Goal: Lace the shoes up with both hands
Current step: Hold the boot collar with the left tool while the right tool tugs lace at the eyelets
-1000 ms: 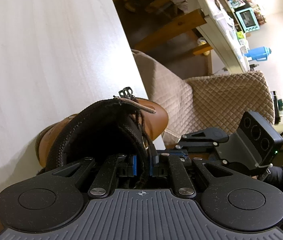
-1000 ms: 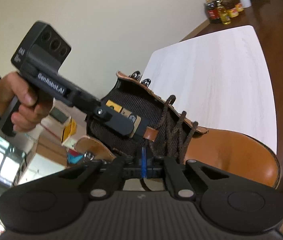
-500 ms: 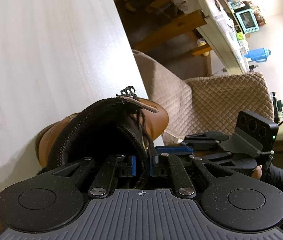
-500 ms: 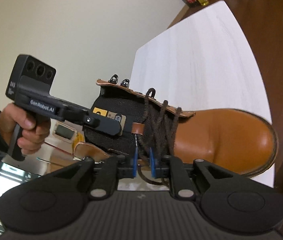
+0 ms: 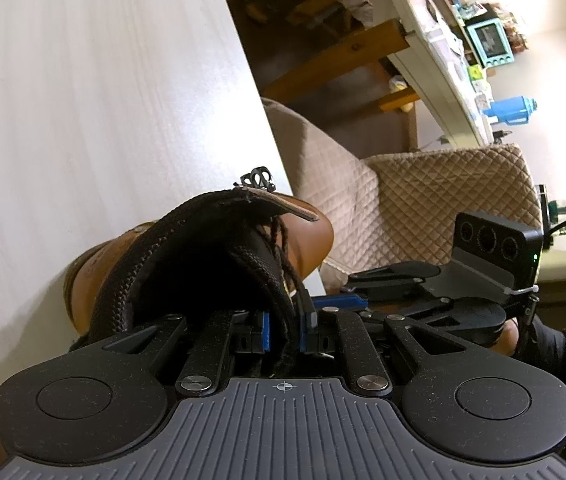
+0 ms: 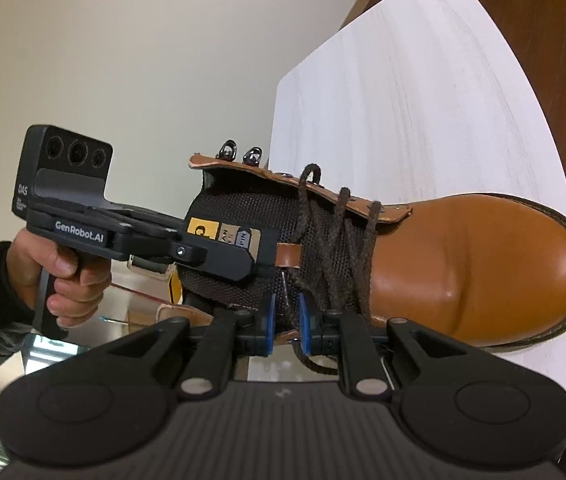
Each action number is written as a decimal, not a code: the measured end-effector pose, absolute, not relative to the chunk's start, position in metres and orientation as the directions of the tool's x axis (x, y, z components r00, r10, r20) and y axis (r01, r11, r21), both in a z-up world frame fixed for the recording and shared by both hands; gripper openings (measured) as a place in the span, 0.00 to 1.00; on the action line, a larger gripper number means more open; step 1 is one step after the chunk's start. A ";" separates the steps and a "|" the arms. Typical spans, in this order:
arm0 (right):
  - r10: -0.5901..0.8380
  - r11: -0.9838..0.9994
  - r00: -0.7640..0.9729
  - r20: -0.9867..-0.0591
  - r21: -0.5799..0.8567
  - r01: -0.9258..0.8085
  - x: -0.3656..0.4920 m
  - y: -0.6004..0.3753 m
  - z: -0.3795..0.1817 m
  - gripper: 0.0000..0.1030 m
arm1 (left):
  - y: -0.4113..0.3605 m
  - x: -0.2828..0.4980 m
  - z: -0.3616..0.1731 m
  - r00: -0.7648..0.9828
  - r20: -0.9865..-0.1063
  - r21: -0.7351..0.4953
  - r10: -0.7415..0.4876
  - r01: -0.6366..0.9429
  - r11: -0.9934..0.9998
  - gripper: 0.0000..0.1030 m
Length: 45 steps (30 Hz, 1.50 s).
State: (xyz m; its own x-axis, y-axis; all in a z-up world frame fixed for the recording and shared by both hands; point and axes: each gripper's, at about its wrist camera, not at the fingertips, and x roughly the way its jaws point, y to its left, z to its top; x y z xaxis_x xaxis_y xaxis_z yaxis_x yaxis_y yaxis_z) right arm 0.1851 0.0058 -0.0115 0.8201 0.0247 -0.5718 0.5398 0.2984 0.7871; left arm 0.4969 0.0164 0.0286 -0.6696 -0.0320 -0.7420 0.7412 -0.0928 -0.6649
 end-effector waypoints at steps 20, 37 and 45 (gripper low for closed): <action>-0.101 0.378 0.780 -0.618 0.701 0.604 0.188 0.021 0.003 0.04 | 0.018 0.501 0.027 -0.659 -0.751 -0.651 -0.034 0.749 -0.127 0.11; 0.014 0.413 0.768 -0.640 0.703 0.579 0.188 0.017 0.008 0.03 | 0.020 0.501 0.028 -0.668 -0.743 -0.660 -0.045 0.742 -0.120 0.11; -0.049 0.413 0.775 -0.630 0.694 0.590 0.191 0.018 0.009 0.09 | 0.021 0.501 0.027 -0.664 -0.747 -0.657 -0.042 0.746 -0.112 0.11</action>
